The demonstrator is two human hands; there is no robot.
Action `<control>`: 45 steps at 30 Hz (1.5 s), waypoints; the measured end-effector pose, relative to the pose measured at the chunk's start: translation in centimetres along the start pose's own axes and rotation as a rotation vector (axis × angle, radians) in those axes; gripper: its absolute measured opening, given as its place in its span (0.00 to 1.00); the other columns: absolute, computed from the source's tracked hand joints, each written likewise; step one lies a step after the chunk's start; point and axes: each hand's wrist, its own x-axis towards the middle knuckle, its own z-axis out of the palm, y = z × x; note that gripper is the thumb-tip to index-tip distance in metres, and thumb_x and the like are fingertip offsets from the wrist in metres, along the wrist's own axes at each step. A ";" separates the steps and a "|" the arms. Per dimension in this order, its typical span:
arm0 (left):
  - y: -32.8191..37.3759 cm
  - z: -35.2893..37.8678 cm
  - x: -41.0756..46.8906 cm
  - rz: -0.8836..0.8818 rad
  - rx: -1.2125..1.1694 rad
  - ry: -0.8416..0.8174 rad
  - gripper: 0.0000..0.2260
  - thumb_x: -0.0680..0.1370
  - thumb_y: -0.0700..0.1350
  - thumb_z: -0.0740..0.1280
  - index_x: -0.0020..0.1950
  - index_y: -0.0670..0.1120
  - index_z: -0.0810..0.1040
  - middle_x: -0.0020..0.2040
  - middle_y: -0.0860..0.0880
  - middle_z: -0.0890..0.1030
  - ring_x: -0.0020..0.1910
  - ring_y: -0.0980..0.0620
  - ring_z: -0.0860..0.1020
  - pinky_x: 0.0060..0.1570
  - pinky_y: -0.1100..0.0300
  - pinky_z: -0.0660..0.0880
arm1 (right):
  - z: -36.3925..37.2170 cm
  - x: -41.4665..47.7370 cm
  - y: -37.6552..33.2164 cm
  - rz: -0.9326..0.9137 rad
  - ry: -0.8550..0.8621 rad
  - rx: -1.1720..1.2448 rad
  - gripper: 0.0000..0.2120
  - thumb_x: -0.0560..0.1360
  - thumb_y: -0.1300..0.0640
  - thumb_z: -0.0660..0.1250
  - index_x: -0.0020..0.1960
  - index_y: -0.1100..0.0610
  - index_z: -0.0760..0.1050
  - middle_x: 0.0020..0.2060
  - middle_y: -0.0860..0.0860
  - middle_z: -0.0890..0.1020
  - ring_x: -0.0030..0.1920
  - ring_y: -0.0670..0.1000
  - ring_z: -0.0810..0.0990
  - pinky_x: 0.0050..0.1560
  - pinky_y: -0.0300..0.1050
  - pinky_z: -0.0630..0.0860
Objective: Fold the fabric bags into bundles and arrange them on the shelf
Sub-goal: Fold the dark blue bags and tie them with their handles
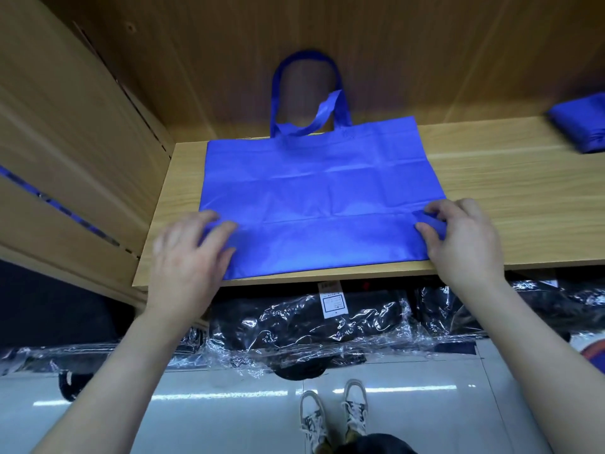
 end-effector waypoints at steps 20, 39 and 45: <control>-3.0 -2.9 -1.3 -0.070 -0.510 -0.504 0.24 0.73 0.32 0.71 0.65 0.53 0.78 0.64 0.62 0.75 0.66 0.65 0.71 0.67 0.76 0.59 | -2.9 -0.7 -1.1 -0.558 -0.631 -0.099 0.27 0.78 0.57 0.63 0.72 0.36 0.64 0.70 0.32 0.64 0.71 0.35 0.61 0.72 0.40 0.62; -1.7 -0.8 2.5 -0.608 -0.161 -0.345 0.20 0.78 0.62 0.61 0.42 0.46 0.69 0.38 0.43 0.77 0.44 0.37 0.77 0.40 0.50 0.72 | -0.6 3.0 -0.4 0.048 -0.079 0.247 0.10 0.78 0.57 0.67 0.57 0.59 0.73 0.38 0.56 0.77 0.42 0.60 0.76 0.41 0.46 0.67; -1.7 -0.6 2.1 -0.661 -0.038 -0.321 0.24 0.75 0.67 0.60 0.47 0.44 0.73 0.43 0.40 0.81 0.44 0.38 0.78 0.38 0.53 0.70 | -0.1 2.3 -1.8 0.082 -0.107 -0.033 0.19 0.80 0.51 0.61 0.68 0.54 0.64 0.47 0.64 0.80 0.48 0.67 0.78 0.42 0.51 0.66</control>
